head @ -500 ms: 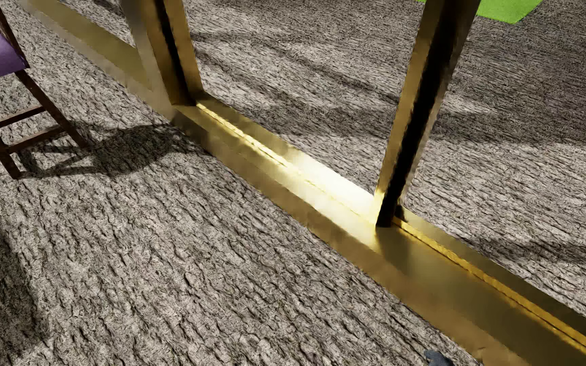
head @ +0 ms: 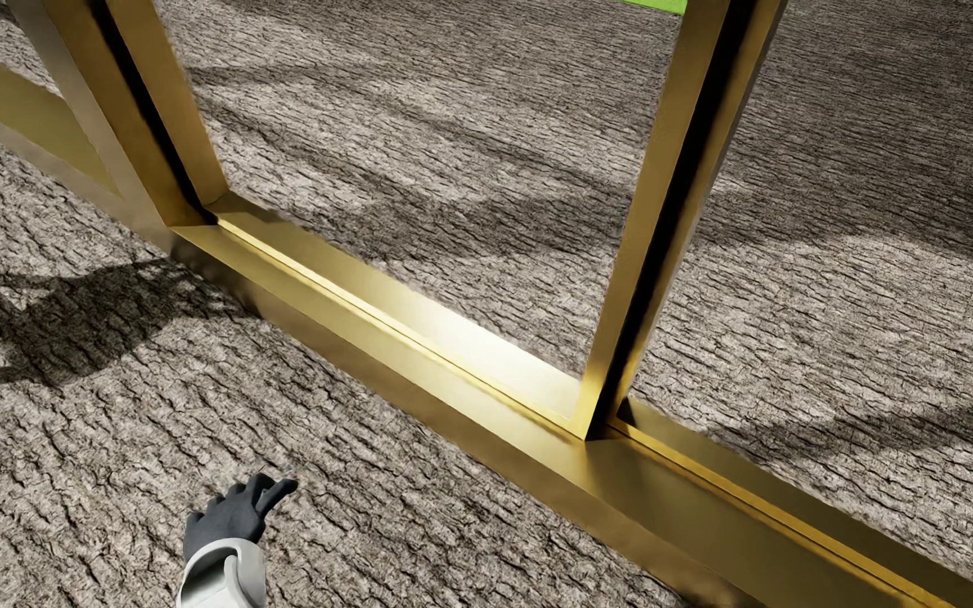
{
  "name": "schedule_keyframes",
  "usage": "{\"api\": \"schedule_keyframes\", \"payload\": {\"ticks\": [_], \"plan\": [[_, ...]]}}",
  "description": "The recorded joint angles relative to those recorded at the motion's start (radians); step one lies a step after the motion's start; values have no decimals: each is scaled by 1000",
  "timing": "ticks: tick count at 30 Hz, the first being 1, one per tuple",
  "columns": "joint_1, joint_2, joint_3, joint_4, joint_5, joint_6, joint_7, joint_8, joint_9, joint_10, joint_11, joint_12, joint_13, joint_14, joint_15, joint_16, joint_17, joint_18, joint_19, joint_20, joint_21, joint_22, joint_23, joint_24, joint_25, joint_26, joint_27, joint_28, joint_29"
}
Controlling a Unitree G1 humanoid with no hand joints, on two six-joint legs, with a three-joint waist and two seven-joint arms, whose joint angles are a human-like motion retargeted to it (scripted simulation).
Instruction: Move towards the table
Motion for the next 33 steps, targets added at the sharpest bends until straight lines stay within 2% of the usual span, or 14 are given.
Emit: {"api": "schedule_keyframes", "payload": {"ticks": [3, 6, 8, 10, 11, 13, 16, 18, 20, 23, 25, 28, 31, 33], "plan": [[-217, 47, 16, 65, 99, 61, -4, 93, 15, 388, -24, 131, -37, 99, -33, -18, 25, -52, 20, -16, -22, 108, -178, 32, 97, 55, -87, -82, -85], [-298, 101, 46, 6, 168, 106, -89, 268, 17, 323, -103, 231, -73, 20, -14, -39, 33, -67, 57, -69, -37, 325, -322, 181, 220, 32, -150, -250, -157], [-246, 97, 70, -122, 195, 118, -300, 407, 14, 54, -99, 280, -88, -28, -23, -58, 23, -119, 84, -75, -10, 454, -385, 267, 246, -28, -179, -407, -160], [-97, 76, 85, -202, 229, 113, -594, 556, 12, -258, -80, 335, -108, -33, -30, -79, 7, -100, 97, -48, 19, 481, -405, 333, 234, -83, -181, -508, -136], [-45, 48, 80, -163, 254, 104, -589, 620, 16, -350, -40, 357, -120, -78, -37, -92, 3, -82, 99, -32, 28, 465, -401, 361, 225, -91, -167, -503, -134], [3, -79, 60, -87, 299, 70, -437, 732, 35, -496, 146, 375, -131, -83, 2, -119, -5, -67, 116, -23, 20, 418, -391, 401, 203, -86, -113, -402, -152], [13, -310, 41, -44, 282, 8, -248, 650, 59, -525, 438, 297, -53, -90, 137, -39, -2, -75, 278, -47, -37, 446, -352, 456, 240, -45, -53, -273, -178], [41, -371, 28, -24, 189, -19, -169, 538, 55, -556, 443, 188, 26, -91, 99, 65, -41, -74, 243, -71, -78, 492, -272, 534, 255, -34, -17, -314, -156], [79, -362, 11, -8, 127, -31, -114, 526, 44, -599, 298, 58, 80, -92, 118, 139, -64, -79, 234, -101, -151, 506, -161, 618, 253, -24, 75, -344, -153], [133, -284, -10, 13, 41, -26, -43, 592, 31, -643, -77, -146, 130, -102, 153, 174, -96, -89, 225, -269, -215, 475, -9, 748, 179, -136, 193, -311, -177], [166, -276, -16, 24, -46, -19, 32, 539, 34, -643, -220, -256, 137, -127, 148, 128, -118, -98, 199, -347, -177, 408, 34, 748, 75, -189, 178, -257, -144], [222, -341, -23, 56, -150, -12, 199, 321, 52, -621, -187, -316, 70, -181, 129, 17, -101, -132, 149, -395, -210, 224, -7, 645, 87, -176, 89, -125, -61], [284, -376, -40, 111, -188, -6, 357, 123, 70, -579, -29, -324, 6, -223, 74, -47, -43, -200, 86, -448, -156, 57, -120, 462, 98, -170, -3, -17, -80], [308, -346, -56, 171, -155, 0, 413, 29, 74, -501, 44, -321, 8, -194, 61, -40, 26, -233, 57, -467, -78, 9, -204, 332, 109, -174, -76, -26, -83]]}}
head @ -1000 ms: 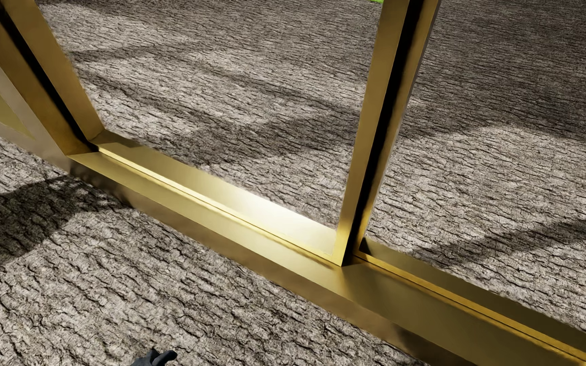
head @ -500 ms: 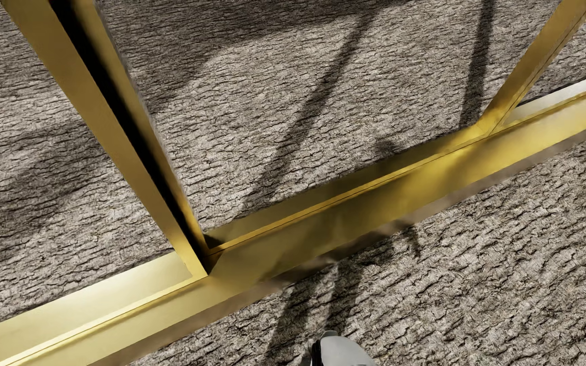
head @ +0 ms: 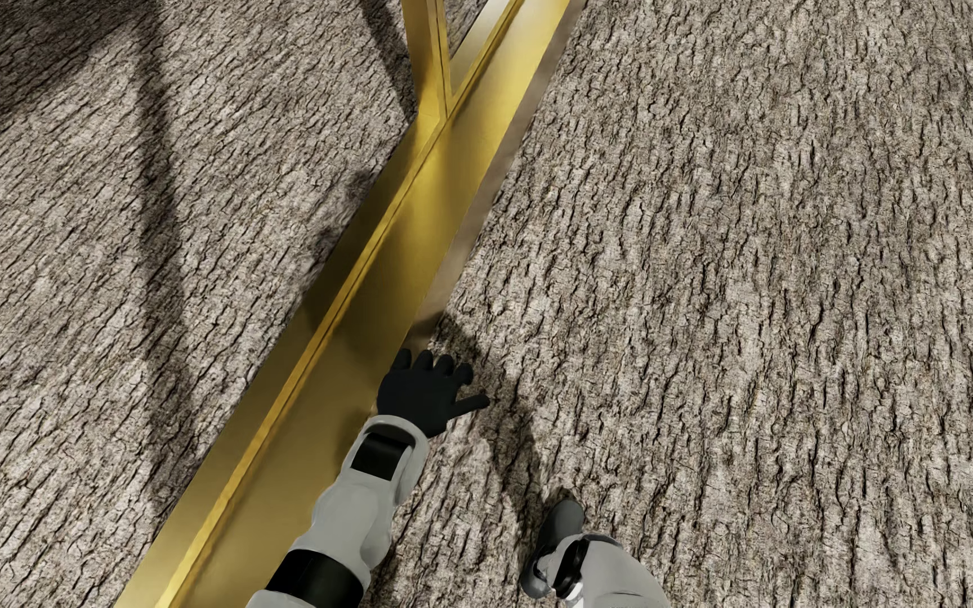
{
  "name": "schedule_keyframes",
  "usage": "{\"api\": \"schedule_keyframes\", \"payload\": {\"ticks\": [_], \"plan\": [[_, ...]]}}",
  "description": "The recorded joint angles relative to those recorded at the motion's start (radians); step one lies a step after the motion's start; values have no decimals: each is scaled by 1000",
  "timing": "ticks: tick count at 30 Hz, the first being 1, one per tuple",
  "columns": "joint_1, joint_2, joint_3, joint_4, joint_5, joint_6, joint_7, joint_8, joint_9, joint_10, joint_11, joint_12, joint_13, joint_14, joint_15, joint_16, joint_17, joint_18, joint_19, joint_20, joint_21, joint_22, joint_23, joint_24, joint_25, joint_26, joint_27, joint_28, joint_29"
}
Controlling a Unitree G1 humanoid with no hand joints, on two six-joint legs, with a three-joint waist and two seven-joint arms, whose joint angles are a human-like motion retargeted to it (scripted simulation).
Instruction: Move towards the table
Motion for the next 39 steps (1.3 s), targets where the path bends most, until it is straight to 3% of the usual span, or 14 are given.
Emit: {"api": "schedule_keyframes", "payload": {"ticks": [3, 5, 8, 10, 12, 15, 18, 22, 24, 26, 30, 32, 37, 39], "plan": [[-64, 13, -5, 168, 159, 33, -40, 17, 9, 373, 110, 72, 18, 230, -52, 65, 99, 3, -106, 15, 96, 12, -18, -44, 63, 74, -29, -19, 42], [-199, 77, 22, 222, 274, 68, -211, 74, 16, 697, 150, 149, 22, 366, -143, 51, 89, 121, -108, 86, 113, 113, 22, -65, 88, 159, 23, -21, 56], [-442, 246, 60, 123, 410, 95, -404, 213, 15, 950, 71, 293, -28, 292, -199, -25, -28, 176, -94, 277, 157, 306, 93, -189, -51, 309, 65, -44, 66], [-583, 358, 85, 96, 461, 97, -427, 335, 6, 922, 11, 431, -90, 296, -227, -41, -69, 201, -84, 333, 102, 363, 126, -255, -55, 331, 103, -101, 33], [-689, 454, 111, 120, 485, 98, -355, 455, 1, 740, -29, 580, -168, 276, -262, -33, -104, 271, -79, 299, 53, 369, 149, -246, -7, 276, 95, -131, 3], [-745, 607, 138, -2, 484, 106, -266, 565, 2, 157, -129, 706, -253, 343, -295, -20, -148, 218, -74, 224, 42, 417, 150, -142, 31, 182, 75, -191, -50], [-729, 753, 145, -239, 463, 108, -448, 575, 7, -285, -193, 724, -286, 313, -304, -9, -133, 69, -80, 238, 54, 432, 168, -45, 50, 147, 83, -334, -79], [-709, 827, 169, -298, 437, 73, -420, 534, 15, -11, 23, 701, -292, 473, -112, -60, -84, 266, -46, 435, 172, 313, 223, -77, -35, 209, 86, -193, -7], [-679, 692, 175, -255, 386, 34, -364, 507, 20, 104, 372, 648, -299, 360, 81, -114, -41, 332, 145, 552, 210, 289, 199, -197, -88, 270, 87, -73, -20], [-581, 502, 159, -225, 251, -4, -312, 426, 19, 90, 680, 532, -286, 281, 131, -101, -14, 331, 136, 550, 216, 356, 118, -232, -68, 323, 43, -86, -41], [-344, 180, 78, -229, 74, -55, -254, 329, 1, -31, 773, 242, -226, 185, 45, 88, -71, 313, 32, 221, 243, 458, -71, 93, 69, 152, -84, -224, -9], [-236, 82, 45, -246, 85, -64, -234, 306, -13, -87, 554, 101, -209, 136, 30, 138, -111, 303, 33, 174, 245, 428, -140, 144, 102, 119, -76, -169, -14], [-1, 77, 33, -307, 224, -78, -189, 269, -39, -164, -347, -111, -205, 2, 33, 100, -70, 268, 141, 340, 130, 296, -44, -169, 177, 206, 91, -19, -110], [93, 79, 45, -318, 209, -73, -158, 129, -42, -137, -263, -89, -228, -21, 34, 75, -56, 239, 40, 380, 116, 229, 124, -304, 179, 222, 176, 27, -95]]}}
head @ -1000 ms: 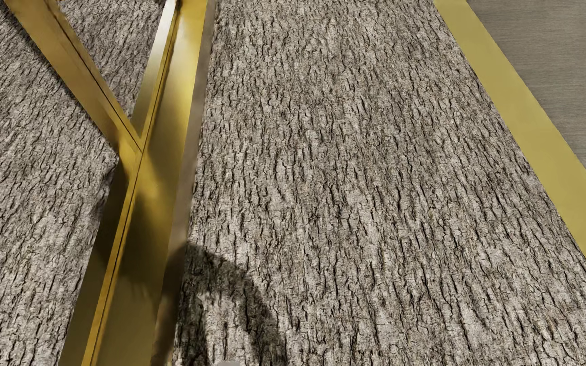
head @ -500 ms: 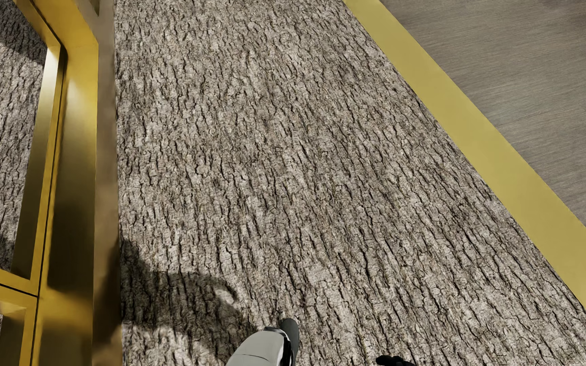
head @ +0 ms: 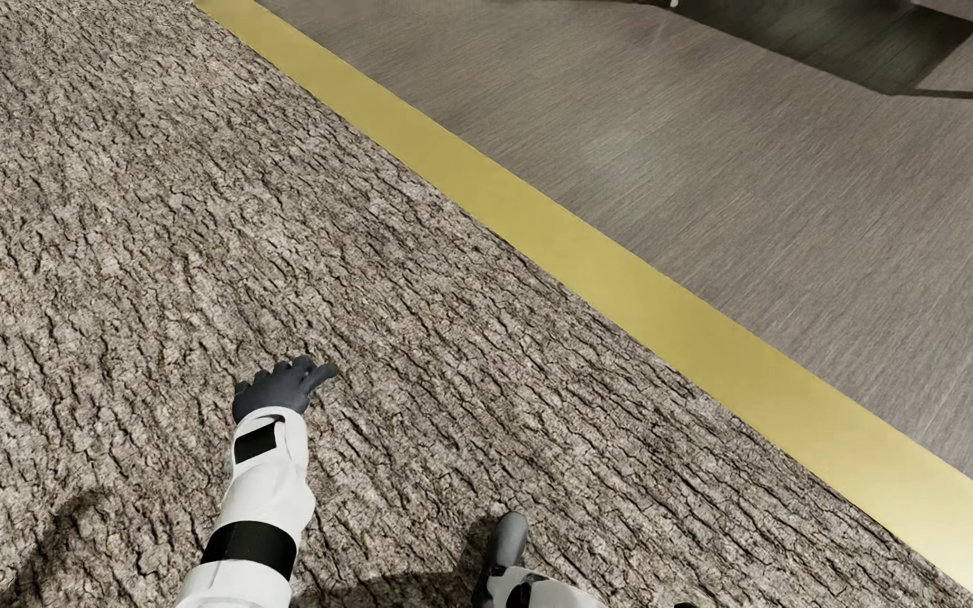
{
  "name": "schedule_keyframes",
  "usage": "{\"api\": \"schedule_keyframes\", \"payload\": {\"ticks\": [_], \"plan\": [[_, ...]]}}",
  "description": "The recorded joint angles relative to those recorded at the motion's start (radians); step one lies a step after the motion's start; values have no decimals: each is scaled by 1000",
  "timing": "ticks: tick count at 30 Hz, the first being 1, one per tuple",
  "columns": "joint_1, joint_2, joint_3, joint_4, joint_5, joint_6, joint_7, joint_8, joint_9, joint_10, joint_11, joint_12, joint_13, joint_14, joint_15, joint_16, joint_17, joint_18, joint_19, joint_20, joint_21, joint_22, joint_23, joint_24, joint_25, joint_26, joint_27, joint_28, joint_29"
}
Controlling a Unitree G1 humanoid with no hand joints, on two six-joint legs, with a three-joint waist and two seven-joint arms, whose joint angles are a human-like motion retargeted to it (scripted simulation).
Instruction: Move towards the table
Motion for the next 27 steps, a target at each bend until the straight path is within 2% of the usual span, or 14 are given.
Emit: {"api": "schedule_keyframes", "payload": {"ticks": [2, 4, 5, 7, 10, 12, 15, 17, 19, 21, 23, 24, 26, 27], "plan": [[65, 23, -7, 19, -40, 22, -22, -39, -5, 95, 176, 64, 29, 80, 23, -17, 2, -36, -176, -64, 22, -32, 112, -30, -76, -25, 42, -1, 82], [22, 57, -22, 89, -57, 55, -69, -63, -5, 363, 343, 162, 107, 247, -79, -9, 36, -98, -189, -131, 10, -32, 131, 34, -140, -94, 10, -74, 128], [-53, 92, -28, 141, -39, 74, -92, -75, -2, 567, 376, 217, 144, 330, -138, -13, 70, -134, -186, -127, -31, -16, 127, 62, -131, -109, -7, -128, 126], [-247, 186, -27, 204, 20, 113, -171, -80, 1, 917, 365, 322, 180, 425, -208, -49, 124, -123, -167, -65, -112, 56, 129, 82, -99, -60, -21, -209, 116], [-520, 336, -2, 226, 124, 144, -247, 28, 3, 1109, 278, 515, 124, 351, -259, -94, 109, -60, -133, -17, -57, 208, 156, 152, -218, 76, -38, -208, 126], [-665, 417, 23, 287, 179, 149, -243, 153, 5, 1019, 233, 658, 44, 339, -291, -114, 87, -22, -116, -75, -21, 259, 140, 234, -263, 60, -93, -252, 132], [-766, 520, 70, 403, 223, 157, -100, 323, 17, 547, 187, 803, -58, 335, -342, -165, 69, 46, -91, -104, 4, 270, 58, 288, -203, -70, -182, -299, 78], [-761, 602, 91, 332, 233, 161, -74, 381, 28, 69, 130, 820, -95, 373, -352, -203, 61, -38, -78, -61, 27, 261, 11, 292, -149, -100, -205, -372, 32], [-782, 690, 100, 213, 228, 157, -220, 401, 42, -145, 97, 790, -115, 321, -359, -207, 56, -158, -73, -24, 51, 228, -2, 311, -113, -117, -195, -398, 9], [-801, 758, 101, 183, 219, 151, -186, 393, 53, 5, 140, 726, -136, 353, -342, -191, 51, -69, -71, 3, 86, 196, 52, 347, -106, -95, -153, -339, 14], [-775, 778, 116, 197, 187, 130, -151, 411, 59, 134, 258, 658, -185, 451, -215, -189, 37, 19, -67, 37, 178, 157, 181, 372, -173, -26, -90, -228, 74], [-757, 747, 123, 208, 160, 114, -124, 412, 61, 194, 383, 618, -212, 437, -115, -190, 29, 50, -32, 57, 244, 145, 250, 363, -236, 5, -64, -176, 129], [-684, 601, 131, 206, 60, 80, -64, 371, 63, 254, 742, 505, -241, 327, 80, -173, 11, 65, 79, 82, 368, 160, 314, 316, -363, 29, -71, -141, 248], [-626, 513, 126, 194, -21, 62, -40, 328, 61, 243, 897, 436, -238, 287, 130, -146, 9, 64, 64, 74, 384, 182, 293, 305, -383, 28, -91, -157, 274]]}}
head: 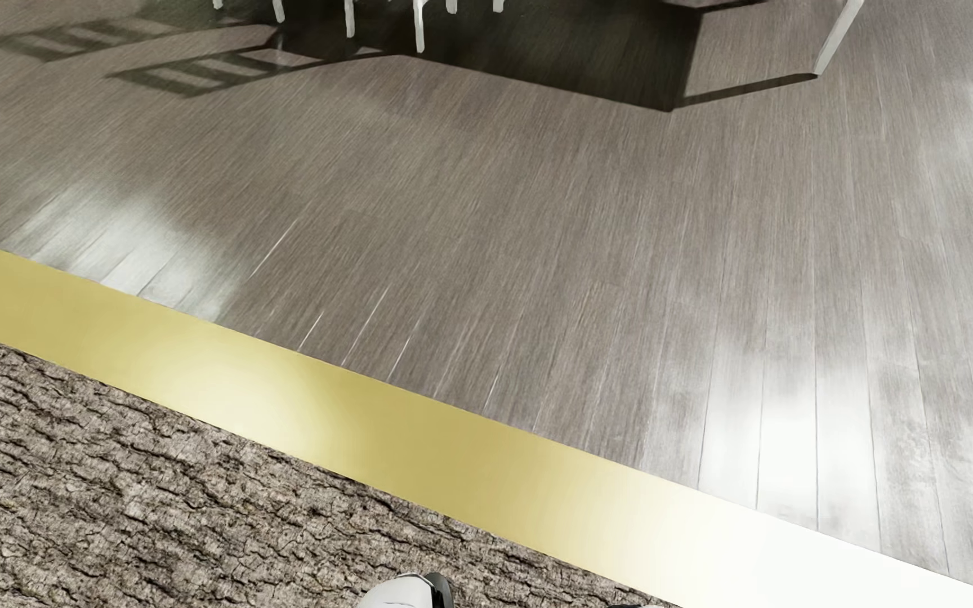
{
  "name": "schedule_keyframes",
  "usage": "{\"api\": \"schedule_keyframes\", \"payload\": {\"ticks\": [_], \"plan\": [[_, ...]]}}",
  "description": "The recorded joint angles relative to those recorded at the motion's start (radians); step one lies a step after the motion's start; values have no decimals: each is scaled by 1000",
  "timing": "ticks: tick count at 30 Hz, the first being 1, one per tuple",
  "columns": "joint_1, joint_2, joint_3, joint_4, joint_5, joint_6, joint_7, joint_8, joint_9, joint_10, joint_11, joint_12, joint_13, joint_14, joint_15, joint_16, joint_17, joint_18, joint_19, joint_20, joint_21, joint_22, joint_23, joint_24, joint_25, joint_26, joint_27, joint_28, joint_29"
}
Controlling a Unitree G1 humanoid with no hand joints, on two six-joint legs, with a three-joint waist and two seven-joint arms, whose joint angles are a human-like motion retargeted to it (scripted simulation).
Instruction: Move towards the table
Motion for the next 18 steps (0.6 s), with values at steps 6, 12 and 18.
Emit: {"api": "schedule_keyframes", "payload": {"ticks": [6, 12, 18], "plan": [[348, -401, -126, -117, -170, -51, -9, -142, -22, -164, 20, -366, 173, -143, -131, 152, 21, -20, -115, -193, -260, -14, -417, 56, 323, -106, -119, 29, -215], [590, -481, -131, -184, -28, -34, -60, -178, -22, -241, -973, -465, 260, -280, -137, 144, -3, -53, 33, -248, -354, -272, -424, -259, 397, -124, -9, 128, -266], [674, -457, -132, -64, -51, 24, -99, -313, -30, 118, -549, -160, 334, -17, -162, 75, 47, -130, -207, -242, -387, -172, -147, -268, 201, -13, 108, 85, -154]]}}
